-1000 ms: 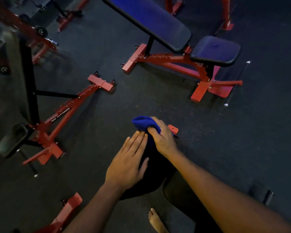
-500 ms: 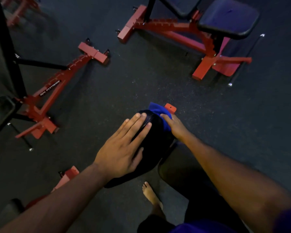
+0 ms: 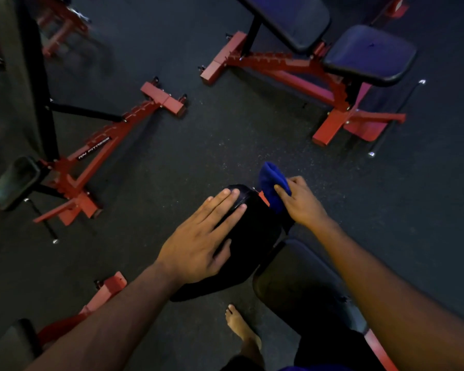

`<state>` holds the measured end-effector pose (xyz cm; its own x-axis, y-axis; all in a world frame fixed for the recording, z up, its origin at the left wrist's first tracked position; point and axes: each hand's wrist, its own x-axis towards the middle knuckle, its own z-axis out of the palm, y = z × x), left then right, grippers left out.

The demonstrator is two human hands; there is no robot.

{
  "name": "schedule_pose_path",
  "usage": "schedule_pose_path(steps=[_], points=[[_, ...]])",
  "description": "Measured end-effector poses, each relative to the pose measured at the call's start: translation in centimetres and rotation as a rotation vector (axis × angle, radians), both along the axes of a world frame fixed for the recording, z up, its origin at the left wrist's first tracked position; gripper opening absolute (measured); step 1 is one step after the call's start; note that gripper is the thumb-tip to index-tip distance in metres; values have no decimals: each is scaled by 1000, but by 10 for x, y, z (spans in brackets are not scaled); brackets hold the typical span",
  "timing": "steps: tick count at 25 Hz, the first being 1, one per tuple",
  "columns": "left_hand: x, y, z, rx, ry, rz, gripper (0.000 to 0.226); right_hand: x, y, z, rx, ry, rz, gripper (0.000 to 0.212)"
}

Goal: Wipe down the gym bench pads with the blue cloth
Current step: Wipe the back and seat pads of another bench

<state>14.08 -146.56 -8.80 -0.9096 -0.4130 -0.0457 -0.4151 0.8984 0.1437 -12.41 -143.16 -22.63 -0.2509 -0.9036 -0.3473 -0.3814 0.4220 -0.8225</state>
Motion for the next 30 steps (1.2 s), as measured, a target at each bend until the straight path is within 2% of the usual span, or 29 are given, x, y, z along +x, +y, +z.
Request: schedule_pose_path(steps=[5,8,10,11,13,17,19,22,24,27,30], points=[[0,3,0,-11,3,-3,67,-20,34,30,75,512,23,57],[-1,6,0,-20,1,18,67,-25,44,56,161,613,84,63],[0,7,-1,-26,20,17,66,-30,46,71,196,631,121,56],[0,7,-2,-28,29,17,66,-33,47,78,186,595,103,48],[2,6,-3,-27,23,25,66,-37,50,91,122,362,-47,38],[4,4,-1,-8,18,20,66,-28,69,109,-14,-65,-463,39],[5,3,-2,7,24,19,66,-15,77,110,-76,-255,-629,30],[7,1,-7,5,37,20,67,3,84,108,-139,-509,-778,14],[8,1,-9,-5,34,15,68,10,87,108,-151,-668,-865,14],[9,2,-6,-9,18,13,69,22,88,113,-161,-782,-908,20],[7,2,-3,2,0,10,72,24,86,119,-170,-807,-934,19]])
